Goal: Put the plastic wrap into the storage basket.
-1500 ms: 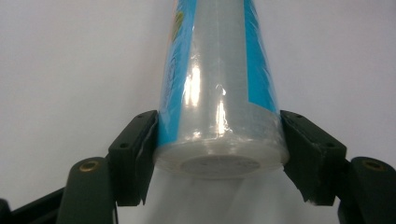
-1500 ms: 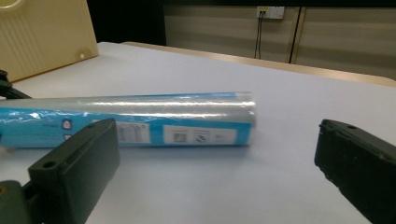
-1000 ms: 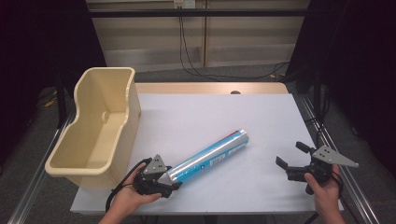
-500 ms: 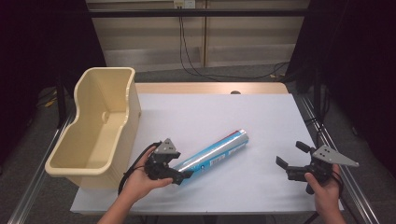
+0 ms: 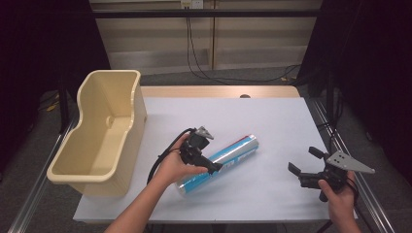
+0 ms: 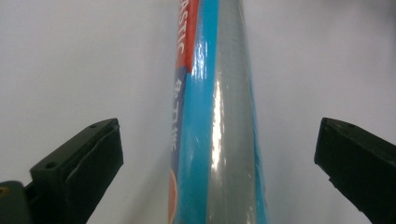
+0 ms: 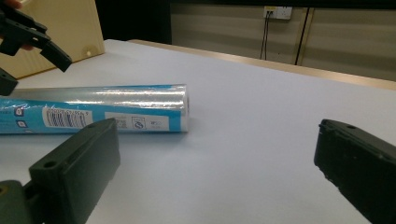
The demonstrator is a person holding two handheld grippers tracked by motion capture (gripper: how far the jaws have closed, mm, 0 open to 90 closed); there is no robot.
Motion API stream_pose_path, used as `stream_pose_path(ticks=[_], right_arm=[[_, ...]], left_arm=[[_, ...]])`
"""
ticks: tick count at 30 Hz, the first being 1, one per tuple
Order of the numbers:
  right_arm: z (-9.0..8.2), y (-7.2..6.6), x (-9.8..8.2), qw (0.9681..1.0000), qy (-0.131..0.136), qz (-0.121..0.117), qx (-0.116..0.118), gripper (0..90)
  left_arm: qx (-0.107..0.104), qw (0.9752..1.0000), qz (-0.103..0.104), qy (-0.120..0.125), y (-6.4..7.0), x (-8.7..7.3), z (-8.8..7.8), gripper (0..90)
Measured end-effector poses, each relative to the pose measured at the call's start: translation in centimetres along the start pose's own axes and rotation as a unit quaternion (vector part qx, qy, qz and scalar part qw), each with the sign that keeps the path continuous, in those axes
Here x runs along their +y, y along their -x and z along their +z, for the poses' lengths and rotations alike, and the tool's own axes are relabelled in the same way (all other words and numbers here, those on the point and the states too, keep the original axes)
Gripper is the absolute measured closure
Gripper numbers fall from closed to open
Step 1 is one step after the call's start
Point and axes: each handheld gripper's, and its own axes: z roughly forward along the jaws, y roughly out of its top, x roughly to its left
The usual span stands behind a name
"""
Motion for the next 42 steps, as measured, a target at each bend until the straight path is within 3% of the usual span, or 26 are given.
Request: stream_pose_path(ticks=[3,8,11,18,21,24,28,35,37,40,42], right_arm=[[0.0,0.1,0.0,1.0,0.0,0.0,0.0,0.0],[-0.1,0.1,0.1,1.0,0.002,0.001,0.001,0.0],[-0.2,0.2,0.1,1.0,0.002,0.002,0.001,0.0],[-0.1,0.2,0.0,1.0,-0.002,-0.002,0.001,0.0],[-0.1,0.1,0.1,1.0,-0.004,-0.005,0.001,0.0],[-0.1,0.1,0.1,1.0,-0.004,-0.007,0.002,0.0],[-0.2,0.1,0.1,1.0,-0.002,-0.006,0.0,0.0],[-0.2,0.2,0.1,1.0,-0.004,-0.007,0.001,0.1],[-0.3,0.2,0.1,1.0,-0.002,-0.007,0.0,0.1],[-0.3,0.3,0.0,1.0,-0.002,-0.004,-0.001,0.1],[-0.3,0.4,0.0,1.0,-0.003,-0.005,0.0,0.1]], left_arm=[[0.006,0.9993,0.011,-0.036,-0.2,0.8,1.1,0.6],[0.011,0.997,0.002,-0.076,-0.3,1.0,2.8,4.1],[0.02,0.9959,0.001,-0.088,-0.3,1.1,3.4,4.9],[0.018,0.9941,0.008,-0.107,-0.2,1.3,4.2,14.9],[0.009,0.994,0.017,-0.108,0.0,1.4,4.6,23.5],[0.009,0.9924,0.03,-0.119,0.2,1.3,5.2,25.4],[0.0,0.9899,0.023,-0.14,0.5,1.4,5.8,29.5],[0.014,0.9859,0.011,-0.166,0.8,2.0,5.8,32.2],[0.017,0.9838,-0.005,-0.179,0.9,2.2,5.6,32.3],[0.018,0.984,-0.018,-0.177,0.7,2.3,4.8,32.3],[0.018,0.9824,-0.022,-0.184,0.5,2.5,4.2,32.3]])
